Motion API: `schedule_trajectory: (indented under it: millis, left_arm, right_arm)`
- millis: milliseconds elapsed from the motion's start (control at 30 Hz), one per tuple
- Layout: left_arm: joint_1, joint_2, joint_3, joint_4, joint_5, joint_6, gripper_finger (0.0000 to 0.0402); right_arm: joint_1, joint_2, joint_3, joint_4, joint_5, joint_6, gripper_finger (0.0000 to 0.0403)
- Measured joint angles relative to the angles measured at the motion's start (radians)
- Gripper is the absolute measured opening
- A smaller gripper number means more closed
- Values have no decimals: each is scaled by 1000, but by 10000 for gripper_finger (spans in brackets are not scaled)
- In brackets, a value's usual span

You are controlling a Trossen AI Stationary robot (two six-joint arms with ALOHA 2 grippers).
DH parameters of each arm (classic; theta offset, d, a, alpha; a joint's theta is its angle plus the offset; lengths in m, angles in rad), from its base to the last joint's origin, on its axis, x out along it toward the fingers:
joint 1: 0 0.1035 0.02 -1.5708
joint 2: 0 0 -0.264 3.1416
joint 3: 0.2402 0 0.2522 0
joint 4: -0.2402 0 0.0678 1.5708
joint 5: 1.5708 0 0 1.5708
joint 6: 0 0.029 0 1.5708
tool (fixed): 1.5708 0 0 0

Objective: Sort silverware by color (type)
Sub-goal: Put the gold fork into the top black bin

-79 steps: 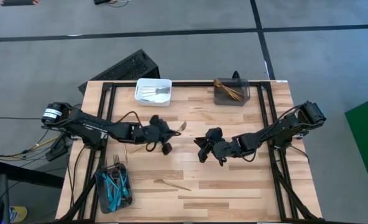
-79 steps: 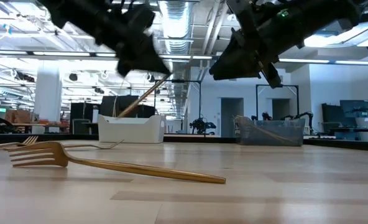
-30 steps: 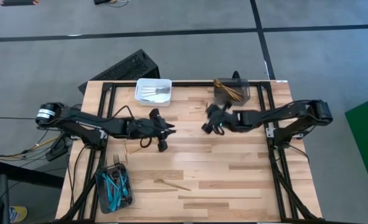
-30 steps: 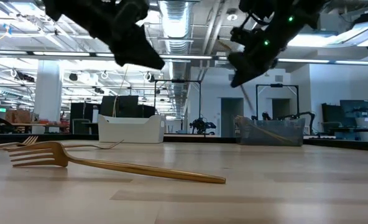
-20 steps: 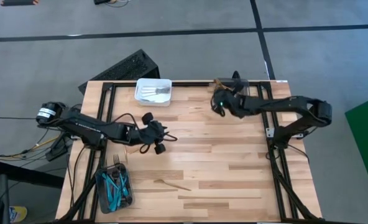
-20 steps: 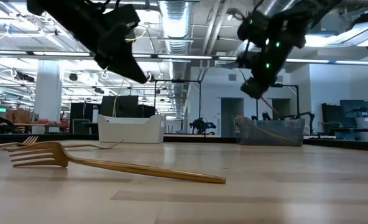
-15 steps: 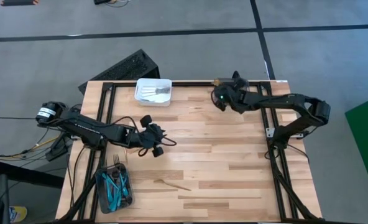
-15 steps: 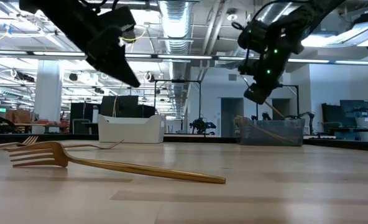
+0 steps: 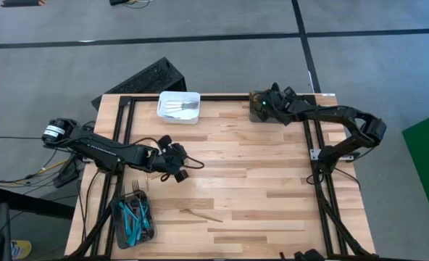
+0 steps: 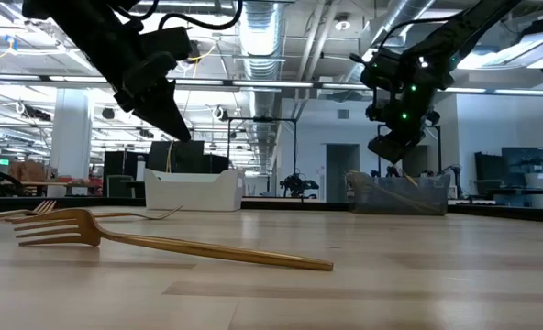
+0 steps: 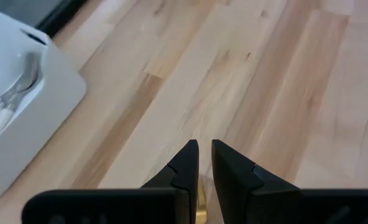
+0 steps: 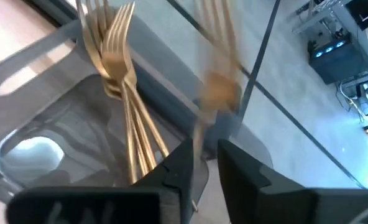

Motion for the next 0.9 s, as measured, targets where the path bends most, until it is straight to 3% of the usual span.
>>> schedule_trajectory:
  millis: [167, 300, 400, 533, 733, 900]
  left_arm:
    - [2, 0, 0, -69, -101, -104, 39]
    - [10, 30, 0, -140, -77, -157, 50]
    - [10, 71, 0, -157, -66, -196, 61]
    - [28, 126, 0, -147, -19, -201, 84]
    - [80, 216, 0, -155, 89, -152, 120]
    - [132, 278, 3, -147, 178, -86, 124]
  right_arm:
    - [0, -1, -32, -5, -30, 74, 136]
    - [57, -3, -62, 17, -41, 183, 176]
    - [154, -5, -83, 143, -110, 221, 195]
    - [310, -5, -87, 297, -186, 219, 203]
    - [474, -6, -87, 467, -146, 205, 198]
    - [556, -6, -87, 505, -123, 207, 191]
